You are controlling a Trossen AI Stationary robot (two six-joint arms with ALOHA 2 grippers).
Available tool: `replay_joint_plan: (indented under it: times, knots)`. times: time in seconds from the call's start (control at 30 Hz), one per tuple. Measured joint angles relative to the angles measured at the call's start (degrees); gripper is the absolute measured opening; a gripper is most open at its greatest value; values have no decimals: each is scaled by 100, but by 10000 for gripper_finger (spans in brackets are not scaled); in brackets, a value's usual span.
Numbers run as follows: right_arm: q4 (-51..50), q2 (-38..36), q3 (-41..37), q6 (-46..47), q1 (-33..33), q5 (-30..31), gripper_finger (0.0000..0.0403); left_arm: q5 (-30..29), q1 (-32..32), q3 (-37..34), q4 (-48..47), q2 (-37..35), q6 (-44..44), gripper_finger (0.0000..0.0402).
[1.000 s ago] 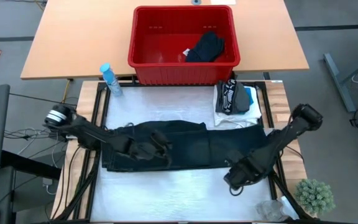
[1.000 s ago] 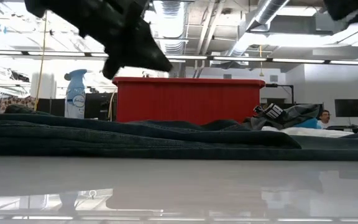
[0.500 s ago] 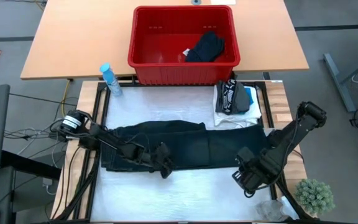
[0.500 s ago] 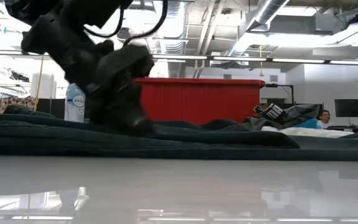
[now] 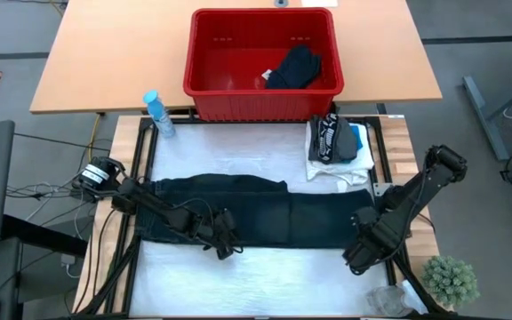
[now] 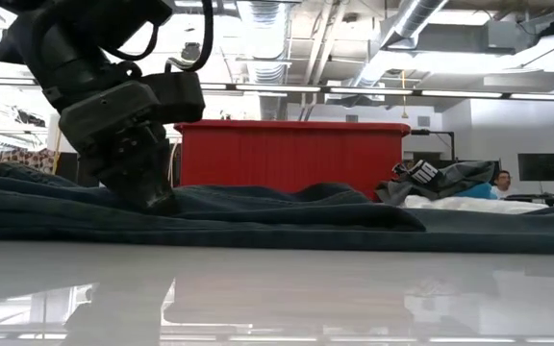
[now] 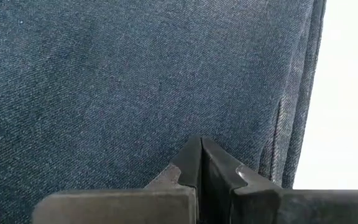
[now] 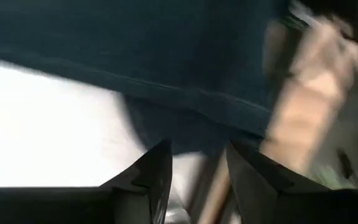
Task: Fold laundry
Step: Fold the blue pants
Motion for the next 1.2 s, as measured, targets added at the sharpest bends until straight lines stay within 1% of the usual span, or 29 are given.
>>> replay_joint_plan:
  times: [0.07, 0.27, 0.33, 0.43, 0.5, 0.7, 0.83, 1.03, 1.2]
  knots:
    - [-44, -2, -17, 259, 2, -357, 175, 17, 0, 0, -4, 0, 21, 0]
    - [-20, 7, -95, 1309, 25, -396, 175, 93, 4, -4, 40, 0, 155, 0]
    - [-30, 7, -231, 1580, 67, -502, 175, 84, -19, -4, 40, 0, 198, 0]
    - [-29, 9, -511, 1739, 101, -1104, 175, 61, -35, -4, 44, 2, 358, 0]
    - [-35, 8, -673, 1758, 101, -1334, 175, 46, -35, -4, 47, 2, 370, 0]
    - [39, 0, -848, 1626, 119, -1342, 175, 33, -37, -7, 58, 4, 415, 0]
    - [53, 2, -848, 1498, 314, -1323, 175, 36, -13, -7, 60, 4, 522, 0]
    - [64, 4, -866, 1809, 744, -1084, 175, 68, 30, -8, 80, 4, 523, 0]
    - [442, 4, -1172, 1826, 844, -1047, 175, 74, 33, -9, 99, 4, 533, 0]
